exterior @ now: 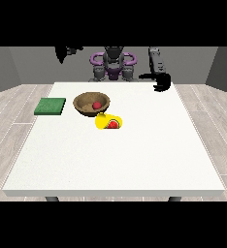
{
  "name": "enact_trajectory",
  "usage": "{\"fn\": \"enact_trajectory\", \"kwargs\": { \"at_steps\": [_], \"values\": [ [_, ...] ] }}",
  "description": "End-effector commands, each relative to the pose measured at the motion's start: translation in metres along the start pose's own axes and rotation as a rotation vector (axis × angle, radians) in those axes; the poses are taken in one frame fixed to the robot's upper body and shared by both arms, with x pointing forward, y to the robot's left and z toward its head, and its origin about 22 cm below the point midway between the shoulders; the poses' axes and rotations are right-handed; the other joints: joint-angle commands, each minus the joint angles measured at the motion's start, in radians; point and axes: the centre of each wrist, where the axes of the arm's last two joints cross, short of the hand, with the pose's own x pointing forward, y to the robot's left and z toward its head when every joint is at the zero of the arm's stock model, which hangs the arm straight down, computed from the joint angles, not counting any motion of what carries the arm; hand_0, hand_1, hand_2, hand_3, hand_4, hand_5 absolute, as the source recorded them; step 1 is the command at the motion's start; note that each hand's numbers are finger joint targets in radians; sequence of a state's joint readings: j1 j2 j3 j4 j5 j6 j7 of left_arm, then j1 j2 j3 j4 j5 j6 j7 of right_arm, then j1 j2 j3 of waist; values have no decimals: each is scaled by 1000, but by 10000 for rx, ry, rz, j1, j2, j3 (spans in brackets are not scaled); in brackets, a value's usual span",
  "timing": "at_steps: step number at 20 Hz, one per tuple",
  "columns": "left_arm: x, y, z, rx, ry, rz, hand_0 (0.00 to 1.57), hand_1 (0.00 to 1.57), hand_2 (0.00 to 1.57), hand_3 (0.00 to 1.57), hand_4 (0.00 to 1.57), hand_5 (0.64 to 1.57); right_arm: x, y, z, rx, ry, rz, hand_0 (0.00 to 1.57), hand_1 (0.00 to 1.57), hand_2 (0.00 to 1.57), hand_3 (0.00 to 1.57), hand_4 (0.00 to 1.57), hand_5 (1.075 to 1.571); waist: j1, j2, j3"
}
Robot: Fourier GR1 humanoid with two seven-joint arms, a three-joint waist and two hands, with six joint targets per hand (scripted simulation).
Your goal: Pick the cup and pour the ball into the bowl, then pick the bowl and place it on the pad
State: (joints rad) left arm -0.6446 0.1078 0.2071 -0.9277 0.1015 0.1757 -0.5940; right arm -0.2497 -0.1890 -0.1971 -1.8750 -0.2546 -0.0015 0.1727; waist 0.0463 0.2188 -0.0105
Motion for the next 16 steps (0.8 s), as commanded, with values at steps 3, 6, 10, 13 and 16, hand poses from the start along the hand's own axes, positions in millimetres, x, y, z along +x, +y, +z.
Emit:
{"fn": "enact_trajectory", "kwargs": {
  "at_steps": [3, 6, 10, 13, 16],
  "values": [
    [17, 80, -34, -578, -778, 1690, 0, 0, 0, 0, 0, 1551, 17, 31, -4, -211, -547, 303, 0, 0, 0, 0, 498, 1567, 99, 849, 87],
    [57, 116, -71, -1167, -833, 1462, 0, 0, 0, 0, 0, 1537, -17, 23, -1, -460, -90, 84, 0, 0, 0, 0, 484, 1569, 354, 1110, 107],
    [101, 134, -106, -1084, -1601, 655, 0, 0, 0, 0, 0, 1515, -45, 21, -9, -471, -88, -183, 0, 0, 0, 0, 477, 1570, 128, 1607, 119],
    [140, 140, -131, -1537, -1624, 95, 0, 0, 0, 0, 0, 1518, -62, 24, -21, -556, 440, -617, 0, 0, 0, 0, 397, 1568, 328, 1530, 121],
    [155, 142, -138, -1377, -1755, -69, 0, 0, 0, 0, 0, 1523, -90, 12, -19, -312, 584, -826, 0, 0, 0, 0, 415, 1570, -20, 1768, 119]
  ]
}}
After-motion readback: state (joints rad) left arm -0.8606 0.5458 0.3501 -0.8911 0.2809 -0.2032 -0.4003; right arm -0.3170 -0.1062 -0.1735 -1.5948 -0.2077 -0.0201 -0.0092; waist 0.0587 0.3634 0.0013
